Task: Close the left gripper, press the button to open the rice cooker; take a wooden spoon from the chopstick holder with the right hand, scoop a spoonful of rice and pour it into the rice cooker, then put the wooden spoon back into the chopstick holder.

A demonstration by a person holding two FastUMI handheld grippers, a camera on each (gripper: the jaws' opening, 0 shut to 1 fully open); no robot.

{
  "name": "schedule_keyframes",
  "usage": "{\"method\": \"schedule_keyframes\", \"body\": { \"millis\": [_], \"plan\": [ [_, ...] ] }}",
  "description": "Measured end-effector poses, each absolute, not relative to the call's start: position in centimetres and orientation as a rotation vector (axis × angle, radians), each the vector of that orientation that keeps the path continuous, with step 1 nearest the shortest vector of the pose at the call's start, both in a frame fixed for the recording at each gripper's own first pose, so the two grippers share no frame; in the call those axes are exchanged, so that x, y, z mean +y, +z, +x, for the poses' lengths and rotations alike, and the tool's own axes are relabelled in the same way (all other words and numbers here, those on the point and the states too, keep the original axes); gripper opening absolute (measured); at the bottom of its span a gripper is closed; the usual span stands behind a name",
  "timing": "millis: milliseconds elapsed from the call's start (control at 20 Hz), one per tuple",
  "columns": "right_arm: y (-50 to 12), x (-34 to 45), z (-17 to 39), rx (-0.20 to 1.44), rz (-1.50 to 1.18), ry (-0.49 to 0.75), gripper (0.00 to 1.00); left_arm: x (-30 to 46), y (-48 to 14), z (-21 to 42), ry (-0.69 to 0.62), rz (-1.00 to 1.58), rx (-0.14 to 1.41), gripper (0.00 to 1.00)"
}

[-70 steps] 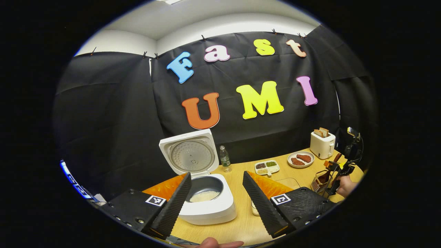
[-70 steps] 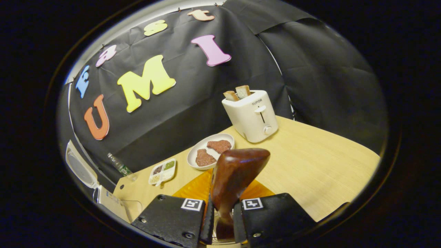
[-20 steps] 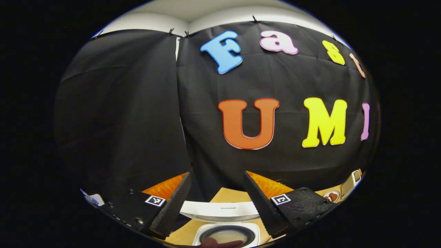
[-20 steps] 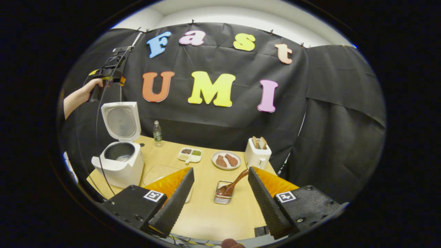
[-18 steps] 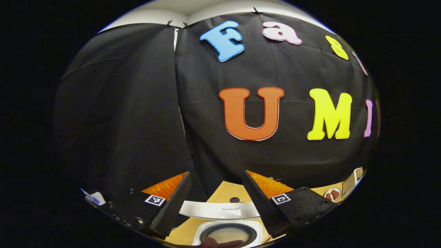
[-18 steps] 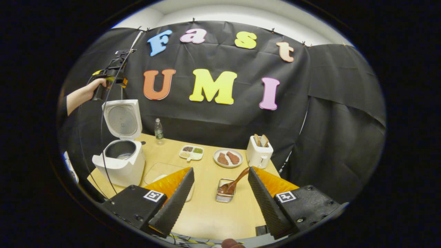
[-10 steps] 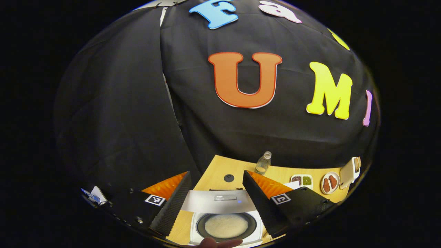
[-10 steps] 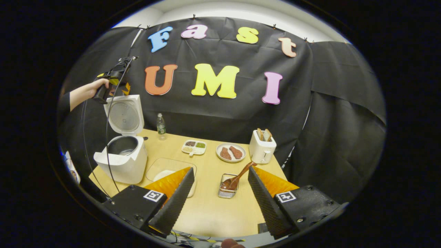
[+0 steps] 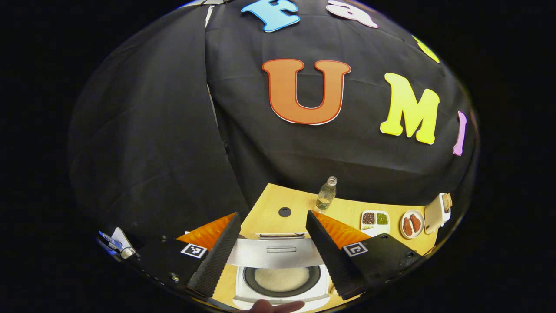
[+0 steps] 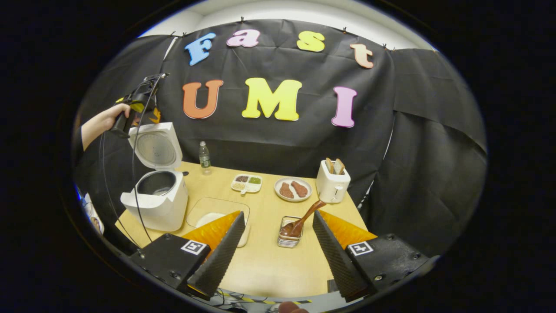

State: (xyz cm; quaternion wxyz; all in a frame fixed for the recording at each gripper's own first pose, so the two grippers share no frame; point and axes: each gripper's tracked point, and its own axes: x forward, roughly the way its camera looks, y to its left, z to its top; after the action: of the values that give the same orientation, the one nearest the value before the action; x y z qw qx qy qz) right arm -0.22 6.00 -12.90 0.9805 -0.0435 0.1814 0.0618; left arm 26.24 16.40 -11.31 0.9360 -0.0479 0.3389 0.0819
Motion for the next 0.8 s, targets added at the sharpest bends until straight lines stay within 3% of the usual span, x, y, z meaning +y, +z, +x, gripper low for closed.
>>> {"method": "schedule_keyframes", "body": {
  "millis": [800],
  "plan": [
    [-15.6,7.0,-1.1,0.450,-0.092,0.169,1.00,12.4,-27.2,12.5,0.098,-0.120,0.951,0.99]
  ]
}}
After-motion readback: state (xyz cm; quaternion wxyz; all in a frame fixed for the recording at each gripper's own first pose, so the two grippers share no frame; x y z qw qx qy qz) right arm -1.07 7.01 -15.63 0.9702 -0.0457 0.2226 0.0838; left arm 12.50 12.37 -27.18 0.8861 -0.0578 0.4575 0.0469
